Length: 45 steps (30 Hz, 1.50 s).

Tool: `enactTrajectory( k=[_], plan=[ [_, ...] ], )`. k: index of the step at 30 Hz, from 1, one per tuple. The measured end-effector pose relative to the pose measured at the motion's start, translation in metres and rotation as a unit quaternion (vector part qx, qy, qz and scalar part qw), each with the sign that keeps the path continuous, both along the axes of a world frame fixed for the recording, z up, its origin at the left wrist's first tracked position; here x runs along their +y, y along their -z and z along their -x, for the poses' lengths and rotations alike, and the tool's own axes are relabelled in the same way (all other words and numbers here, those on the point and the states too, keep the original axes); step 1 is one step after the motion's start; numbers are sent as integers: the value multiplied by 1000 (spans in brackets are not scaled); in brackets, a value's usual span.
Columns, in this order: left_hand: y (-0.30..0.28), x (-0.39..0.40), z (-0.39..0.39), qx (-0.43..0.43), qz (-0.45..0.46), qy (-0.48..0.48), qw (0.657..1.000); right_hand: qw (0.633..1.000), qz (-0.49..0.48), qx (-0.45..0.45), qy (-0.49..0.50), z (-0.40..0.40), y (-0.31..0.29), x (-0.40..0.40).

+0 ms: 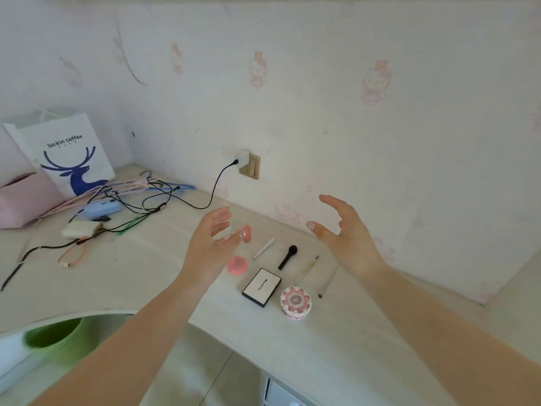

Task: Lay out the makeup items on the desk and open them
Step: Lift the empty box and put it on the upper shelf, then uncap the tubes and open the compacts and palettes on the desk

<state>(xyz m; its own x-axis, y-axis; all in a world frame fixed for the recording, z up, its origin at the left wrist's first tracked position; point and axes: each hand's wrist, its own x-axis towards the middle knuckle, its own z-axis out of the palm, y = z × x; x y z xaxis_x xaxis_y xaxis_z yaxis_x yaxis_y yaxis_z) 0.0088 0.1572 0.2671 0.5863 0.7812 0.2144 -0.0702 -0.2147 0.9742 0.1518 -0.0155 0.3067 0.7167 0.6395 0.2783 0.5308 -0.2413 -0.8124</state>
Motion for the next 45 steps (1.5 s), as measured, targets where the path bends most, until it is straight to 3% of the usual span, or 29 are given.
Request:
enactTrajectory(
  k=[11, 16, 28, 31, 37, 45],
  plan=[
    [52, 188, -54, 48, 13, 47, 998, 996, 35, 59, 52, -35, 53, 164],
    [91, 267, -92, 119, 36, 102, 987, 989, 108, 75, 62, -56, 84, 245],
    [182, 332, -158, 199, 6, 223, 954, 974, 226, 11, 17, -108, 141, 333],
    [203, 335, -172, 184, 4, 273, 944, 972, 235, -18, -15, -119, 153, 352],
    [234, 334, -192, 112, -27, 286, 951, 969, 232, -72, -36, -126, 175, 367],
    [223, 320, -178, 2, -35, 249, 968, 995, 91, -43, -6, -103, 180, 367]
  ],
)
